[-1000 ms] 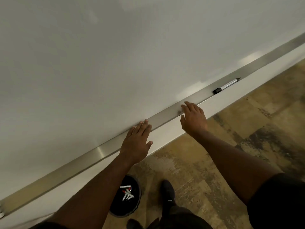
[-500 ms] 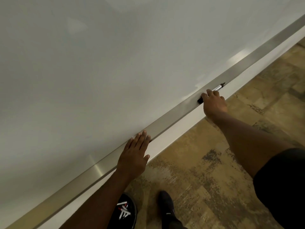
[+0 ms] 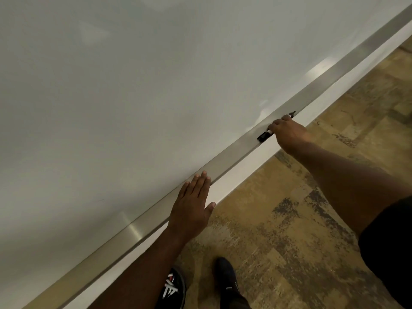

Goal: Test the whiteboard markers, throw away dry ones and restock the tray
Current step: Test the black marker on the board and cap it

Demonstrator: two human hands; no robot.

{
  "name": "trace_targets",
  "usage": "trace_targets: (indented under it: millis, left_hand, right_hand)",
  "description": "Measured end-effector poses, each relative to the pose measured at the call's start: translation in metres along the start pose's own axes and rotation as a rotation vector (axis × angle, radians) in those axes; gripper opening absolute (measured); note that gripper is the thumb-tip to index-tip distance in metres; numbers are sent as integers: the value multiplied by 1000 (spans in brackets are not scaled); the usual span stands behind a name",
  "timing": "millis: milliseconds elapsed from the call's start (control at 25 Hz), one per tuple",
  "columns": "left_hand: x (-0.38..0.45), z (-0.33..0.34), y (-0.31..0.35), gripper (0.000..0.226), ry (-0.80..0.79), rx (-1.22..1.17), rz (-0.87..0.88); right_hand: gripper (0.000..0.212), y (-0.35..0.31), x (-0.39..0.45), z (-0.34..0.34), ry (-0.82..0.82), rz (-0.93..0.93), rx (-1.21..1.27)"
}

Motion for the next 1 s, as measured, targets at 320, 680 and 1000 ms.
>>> trace_targets:
  millis: [320,680,1000]
  left_hand:
    - [4,-14,10,58,117,-98,-1]
    - [-4,-25,0,37,209,-142,-68]
    - [-21,-28,-18,23,251,-194,-95]
  right_hand:
    - [35,-93,-48,9,13,-297,-62]
    - [30,-197,-97,16,9,-558,26]
    - [29,-215,-99,6,-37,-593,-60]
Point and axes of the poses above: each hand's wrist, its own x-axis towards the middle knuckle, its own z-axis out of the palm, y = z × x, the point moved 8 cm from there along x, towards the middle knuckle, and after that the axes turned 7 degrees about -y, right-handed, at the moved point
